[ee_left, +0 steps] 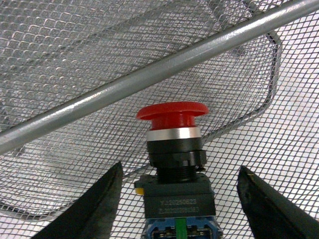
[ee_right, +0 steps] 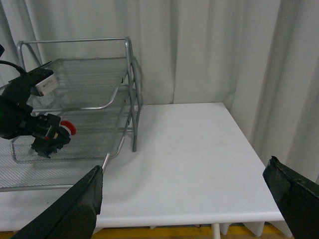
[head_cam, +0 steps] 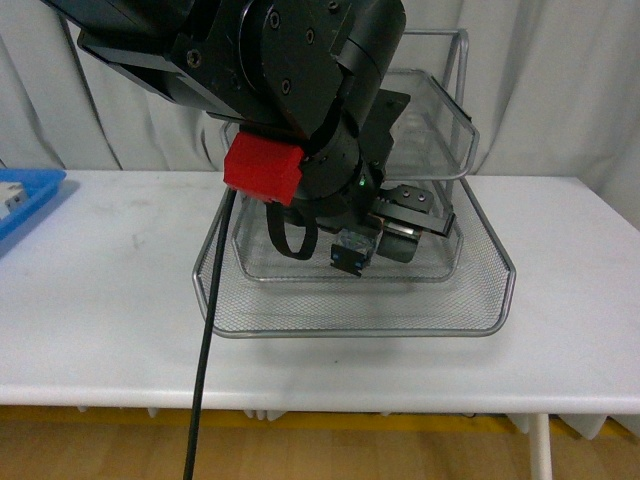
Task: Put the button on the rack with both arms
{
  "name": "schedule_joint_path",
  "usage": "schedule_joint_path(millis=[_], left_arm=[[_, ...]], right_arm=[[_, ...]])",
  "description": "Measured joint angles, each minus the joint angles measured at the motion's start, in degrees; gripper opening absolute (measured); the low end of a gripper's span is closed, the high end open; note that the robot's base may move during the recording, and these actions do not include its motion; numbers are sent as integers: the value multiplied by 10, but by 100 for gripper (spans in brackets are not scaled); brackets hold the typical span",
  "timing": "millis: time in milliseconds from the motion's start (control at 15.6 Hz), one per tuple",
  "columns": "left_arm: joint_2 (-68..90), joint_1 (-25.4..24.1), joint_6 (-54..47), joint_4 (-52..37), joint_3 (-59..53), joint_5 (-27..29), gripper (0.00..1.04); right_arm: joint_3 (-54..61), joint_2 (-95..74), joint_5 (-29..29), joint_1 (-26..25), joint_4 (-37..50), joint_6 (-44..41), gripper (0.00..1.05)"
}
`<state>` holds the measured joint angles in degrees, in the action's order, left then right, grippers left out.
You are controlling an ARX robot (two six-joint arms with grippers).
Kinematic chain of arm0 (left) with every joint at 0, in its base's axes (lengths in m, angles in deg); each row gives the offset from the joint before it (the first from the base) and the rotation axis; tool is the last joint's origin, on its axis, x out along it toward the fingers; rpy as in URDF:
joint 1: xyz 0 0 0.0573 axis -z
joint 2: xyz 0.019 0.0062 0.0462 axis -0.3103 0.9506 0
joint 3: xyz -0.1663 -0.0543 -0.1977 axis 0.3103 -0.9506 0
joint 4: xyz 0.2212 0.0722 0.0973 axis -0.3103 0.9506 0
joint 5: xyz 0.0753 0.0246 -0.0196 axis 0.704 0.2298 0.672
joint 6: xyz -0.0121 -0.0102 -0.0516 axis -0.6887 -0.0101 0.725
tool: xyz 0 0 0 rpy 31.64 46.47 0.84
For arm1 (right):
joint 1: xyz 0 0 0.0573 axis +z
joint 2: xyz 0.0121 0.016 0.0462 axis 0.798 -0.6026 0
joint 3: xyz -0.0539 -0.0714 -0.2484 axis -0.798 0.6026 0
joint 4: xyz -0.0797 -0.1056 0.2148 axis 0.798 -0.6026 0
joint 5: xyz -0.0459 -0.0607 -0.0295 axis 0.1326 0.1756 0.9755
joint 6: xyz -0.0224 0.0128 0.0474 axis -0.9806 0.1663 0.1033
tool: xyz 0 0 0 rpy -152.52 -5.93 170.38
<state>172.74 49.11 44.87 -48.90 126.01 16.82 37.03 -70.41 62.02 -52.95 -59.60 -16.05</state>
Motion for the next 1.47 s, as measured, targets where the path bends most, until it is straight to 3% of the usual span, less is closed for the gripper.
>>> schedule_joint_path(millis=[192,448,576,704,960,1024,1088,1216,1472], left_arm=[[-43,5,10,-16,-51,-10,100],[-192,12,1,-92,-176,0,98],[-298,14,-34,-169,-286,29,98],[-426,7,-62,-193,-379,21,98],[-645,-99,-87,-134,-481,12,98],[-683,-123,-86,-166,-509,25,95],[-735,-151,-58,-256,-562,69,82],[-836,-231,-21,-270,-646,44,59],[-904,-266,-9,-286,-742,-10,8]], right_arm=[[0,0,0,0,0,0,98],[0,0,0,0,0,0,98],[0,0,0,0,0,0,98],[0,0,0,0,0,0,98],[0,0,0,0,0,0,98],[0,0,0,0,0,0,98],[0,0,0,0,0,0,98],[0,0,0,0,0,0,98],[0,0,0,0,0,0,98]])
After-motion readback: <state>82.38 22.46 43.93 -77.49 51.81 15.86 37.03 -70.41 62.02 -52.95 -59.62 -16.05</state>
